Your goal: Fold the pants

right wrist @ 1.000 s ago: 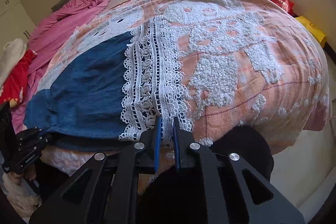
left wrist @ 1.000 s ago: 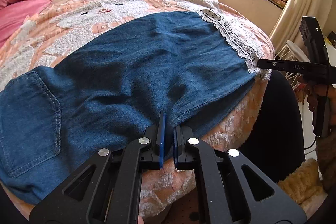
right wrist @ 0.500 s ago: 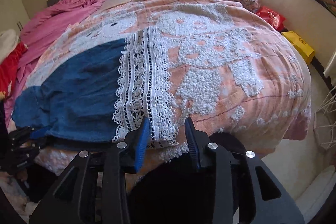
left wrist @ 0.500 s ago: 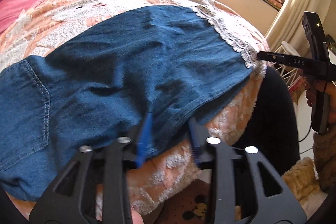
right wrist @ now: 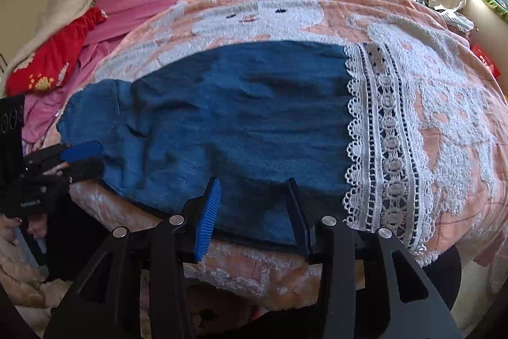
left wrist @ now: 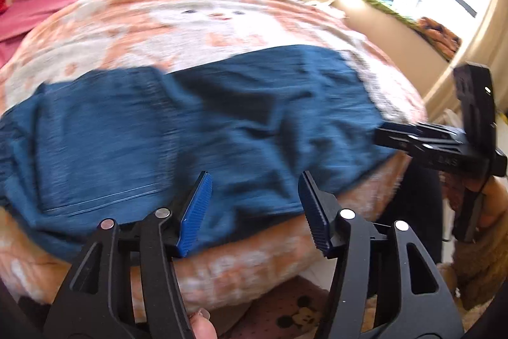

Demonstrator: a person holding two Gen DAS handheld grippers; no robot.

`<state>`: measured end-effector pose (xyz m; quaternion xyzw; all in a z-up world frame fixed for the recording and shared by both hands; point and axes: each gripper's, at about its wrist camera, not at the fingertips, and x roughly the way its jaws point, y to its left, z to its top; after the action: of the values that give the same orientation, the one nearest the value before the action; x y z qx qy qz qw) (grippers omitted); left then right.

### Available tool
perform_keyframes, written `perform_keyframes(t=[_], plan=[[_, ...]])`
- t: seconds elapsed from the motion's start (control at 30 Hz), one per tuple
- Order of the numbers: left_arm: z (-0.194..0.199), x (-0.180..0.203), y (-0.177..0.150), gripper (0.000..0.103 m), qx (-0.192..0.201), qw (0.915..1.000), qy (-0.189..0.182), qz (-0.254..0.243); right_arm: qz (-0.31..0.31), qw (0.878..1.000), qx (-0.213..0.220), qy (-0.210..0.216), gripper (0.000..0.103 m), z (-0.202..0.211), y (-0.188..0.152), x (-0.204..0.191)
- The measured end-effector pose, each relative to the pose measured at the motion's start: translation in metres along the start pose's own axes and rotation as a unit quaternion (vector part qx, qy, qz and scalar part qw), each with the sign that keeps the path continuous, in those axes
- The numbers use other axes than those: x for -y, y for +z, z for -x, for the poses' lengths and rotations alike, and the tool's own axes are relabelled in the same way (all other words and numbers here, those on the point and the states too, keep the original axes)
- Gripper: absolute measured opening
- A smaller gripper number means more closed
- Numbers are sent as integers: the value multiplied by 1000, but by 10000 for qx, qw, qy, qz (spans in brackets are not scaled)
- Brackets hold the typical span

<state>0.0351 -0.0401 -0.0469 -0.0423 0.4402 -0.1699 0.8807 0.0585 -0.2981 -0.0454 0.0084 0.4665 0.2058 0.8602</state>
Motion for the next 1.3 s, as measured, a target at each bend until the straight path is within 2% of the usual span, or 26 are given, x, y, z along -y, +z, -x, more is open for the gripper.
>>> perform_keyframes(t=[0.1, 0.2, 0.33, 0.43, 0.57, 0.67, 0.8, 0.87, 1.03, 1.07, 1.2, 1.3], plan=[[-3, -22, -6, 49, -179, 9980, 565, 208, 20, 9989, -341, -306, 41, -11, -14, 12], [-4, -31, -12, 49, -191, 9982, 564, 96, 72, 9989, -348, -290, 41, -9, -26, 17], [-6, -24, -14, 49, -238, 9963, 801, -176, -39, 9992, -343, -202, 41, -9, -29, 21], [4, -26, -9, 49, -201, 9980, 589, -55, -57, 9993, -341, -128, 41, -2, -27, 21], [26, -21, 6, 49, 91, 9994, 348, -6, -256, 9995, 48, 169, 46, 20, -19, 26], [33, -17, 28, 49, 295, 9992, 271, -83, -178, 9991, 206, 332, 46, 24, -9, 22], [23, -11, 73, 49, 380, 9982, 285, -354, 123, 9988, 187, 434, 46, 16, 9, 10], [11, -13, 96, 48, 286, 9986, 152, -412, 282, 9983, 201, 463, 46, 11, 19, 4], [-28, -16, 138, 27, -123, 9982, 44, -589, 487, 9970, 148, 576, 46, -9, 34, -10], [-37, -16, 142, 20, -247, 9978, 10, -614, 504, 9967, 132, 627, 46, -12, 34, -12], [-71, -14, 146, 19, -797, 9939, -247, -720, 489, 9958, -16, 771, 46, -24, 29, -16], [-81, -13, 140, 19, -1004, 9911, -497, -721, 451, 9955, -67, 831, 46, -28, 24, -15]])
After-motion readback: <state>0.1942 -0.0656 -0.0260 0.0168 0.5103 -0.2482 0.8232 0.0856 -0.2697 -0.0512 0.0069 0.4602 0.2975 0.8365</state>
